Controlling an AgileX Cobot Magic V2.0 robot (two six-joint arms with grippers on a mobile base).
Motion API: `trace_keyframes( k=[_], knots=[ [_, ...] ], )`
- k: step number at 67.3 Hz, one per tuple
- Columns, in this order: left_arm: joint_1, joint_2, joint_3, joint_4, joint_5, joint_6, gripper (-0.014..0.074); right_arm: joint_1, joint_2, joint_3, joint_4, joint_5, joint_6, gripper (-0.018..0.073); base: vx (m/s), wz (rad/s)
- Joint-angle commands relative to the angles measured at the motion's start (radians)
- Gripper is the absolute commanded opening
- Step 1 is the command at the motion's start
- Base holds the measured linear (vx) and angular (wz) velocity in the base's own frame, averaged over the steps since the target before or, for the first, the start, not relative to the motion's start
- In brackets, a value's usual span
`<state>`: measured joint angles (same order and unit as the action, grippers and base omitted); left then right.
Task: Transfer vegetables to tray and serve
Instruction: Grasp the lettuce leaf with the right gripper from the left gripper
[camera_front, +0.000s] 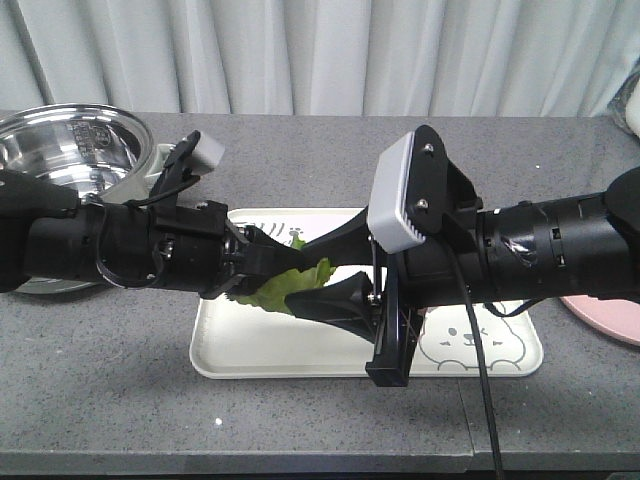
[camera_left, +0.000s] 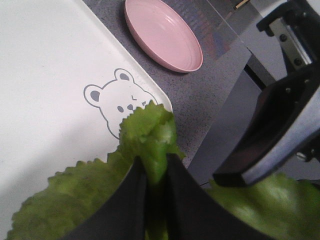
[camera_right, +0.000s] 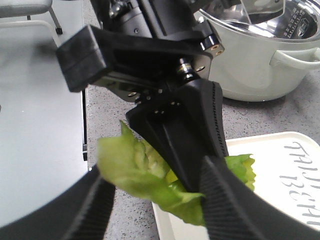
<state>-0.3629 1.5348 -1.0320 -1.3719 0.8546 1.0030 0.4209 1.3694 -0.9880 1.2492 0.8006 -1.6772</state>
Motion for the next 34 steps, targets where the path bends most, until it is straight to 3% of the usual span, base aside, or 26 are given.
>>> trace_keyframes(
  k=[1,20,27,34],
  knots=[
    [-0.004,-0.034,-0.031,-0.066,0.02,-0.004,-0.0006,0.0,-0.024,-0.03,0.041,0.026,-0.011,0.0274,0.0,0.0],
    [-0.004,-0.034,-0.031,-0.066,0.021,-0.004,0.0013,0.0,-0.024,-0.03,0.037,0.034,-0.011,0.0034,0.0,0.0],
    [-0.004,-0.034,-0.031,-0.066,0.021,-0.004,0.0079,0.0,-0.024,-0.03,0.037,0.033,-0.013,-0.0013,0.0,0.0],
    [-0.004,-0.034,-0.031,-0.066,0.021,-0.004,0.0205,-0.002,-0.024,-0.03,0.037,0.032,-0.013,-0.001,0.0,0.0]
  ],
)
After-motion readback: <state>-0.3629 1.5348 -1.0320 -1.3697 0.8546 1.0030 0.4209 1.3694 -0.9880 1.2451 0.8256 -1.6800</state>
